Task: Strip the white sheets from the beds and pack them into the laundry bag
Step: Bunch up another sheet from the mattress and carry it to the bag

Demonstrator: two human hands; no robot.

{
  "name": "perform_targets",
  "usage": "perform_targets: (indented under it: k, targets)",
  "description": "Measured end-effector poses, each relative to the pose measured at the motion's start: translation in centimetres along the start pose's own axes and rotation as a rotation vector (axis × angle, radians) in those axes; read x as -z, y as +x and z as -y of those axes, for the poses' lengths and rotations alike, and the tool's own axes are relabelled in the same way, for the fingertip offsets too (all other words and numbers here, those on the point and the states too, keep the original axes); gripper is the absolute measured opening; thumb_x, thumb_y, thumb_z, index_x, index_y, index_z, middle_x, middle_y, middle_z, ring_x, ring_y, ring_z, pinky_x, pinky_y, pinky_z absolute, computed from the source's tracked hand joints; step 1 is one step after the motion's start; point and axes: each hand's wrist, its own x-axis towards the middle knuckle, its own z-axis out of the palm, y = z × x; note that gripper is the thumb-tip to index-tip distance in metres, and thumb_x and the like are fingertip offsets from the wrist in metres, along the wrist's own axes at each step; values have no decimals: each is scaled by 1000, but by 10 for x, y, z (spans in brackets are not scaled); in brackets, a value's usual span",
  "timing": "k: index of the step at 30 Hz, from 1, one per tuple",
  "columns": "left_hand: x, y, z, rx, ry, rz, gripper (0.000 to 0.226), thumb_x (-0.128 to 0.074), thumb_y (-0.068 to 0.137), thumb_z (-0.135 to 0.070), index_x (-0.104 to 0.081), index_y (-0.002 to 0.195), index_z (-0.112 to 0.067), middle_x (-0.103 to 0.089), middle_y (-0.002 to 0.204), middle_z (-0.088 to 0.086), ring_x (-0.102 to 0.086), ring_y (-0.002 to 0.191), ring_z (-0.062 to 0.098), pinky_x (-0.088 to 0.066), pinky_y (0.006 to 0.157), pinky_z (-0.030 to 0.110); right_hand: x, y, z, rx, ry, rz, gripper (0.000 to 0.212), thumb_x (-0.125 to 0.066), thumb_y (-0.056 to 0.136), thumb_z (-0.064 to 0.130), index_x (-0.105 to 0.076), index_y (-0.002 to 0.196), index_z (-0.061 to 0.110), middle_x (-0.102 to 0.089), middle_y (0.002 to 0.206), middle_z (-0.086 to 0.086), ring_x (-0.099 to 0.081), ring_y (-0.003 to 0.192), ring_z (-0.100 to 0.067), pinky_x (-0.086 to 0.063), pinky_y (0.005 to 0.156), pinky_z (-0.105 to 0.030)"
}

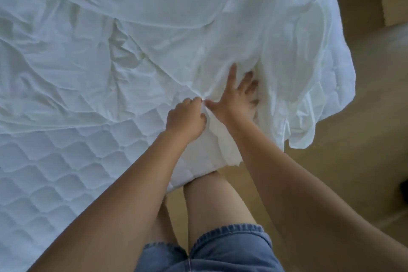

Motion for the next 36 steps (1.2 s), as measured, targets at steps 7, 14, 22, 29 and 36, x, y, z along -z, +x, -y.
perform_targets:
  k: [7, 14, 22, 29, 36]
  targets:
    - [-9, 42, 19, -228, 329, -247, 99, -72, 76, -10, -10, 153, -18, -21, 153, 19, -29, 137, 38, -30, 106, 50, -5, 28, -11, 164, 127, -143, 59, -44, 87, 0, -38, 142, 20, -40, 146, -8, -40, 131, -29, -34, 103, -34]
    - [24, 38, 25, -559, 545, -551, 129, -88, 52, -50, -5, 146, -19, -13, 147, 16, -17, 135, 38, -32, 99, 66, 53, -28, 1, 269, 325, -85, 40, -42, 80, -2, -64, 109, 12, -62, 89, -3, -60, 87, -24, -39, 65, -27]
    - [75, -12, 53, -749, 325, -410, 31, -65, 72, -25, -67, 91, 0, -69, 97, 18, -62, 108, 39, -43, 95, 51, 59, -100, 39, 477, 427, 83, 19, -52, 84, 13, -61, 101, 14, -60, 79, 9, -56, 75, -10, -39, 60, -19]
    - [106, -69, 79, -364, 474, -142, 16, -56, 82, -24, -46, 71, -18, -55, 78, 0, -55, 80, 25, -33, 64, 29, 30, -126, 50, 480, 128, -115, 106, -58, 67, 73, -1, 150, 39, 12, 159, -11, 17, 145, -29, 6, 112, -57]
    - [118, -129, 157, 81, 404, -80, 15, -58, 82, -32, -56, 80, -17, -54, 75, 2, -48, 74, 25, -35, 64, 28, -16, -129, 126, 734, 161, 441, 100, -72, 73, 54, -11, 150, 40, -12, 157, -1, -3, 146, -28, -19, 117, -49]
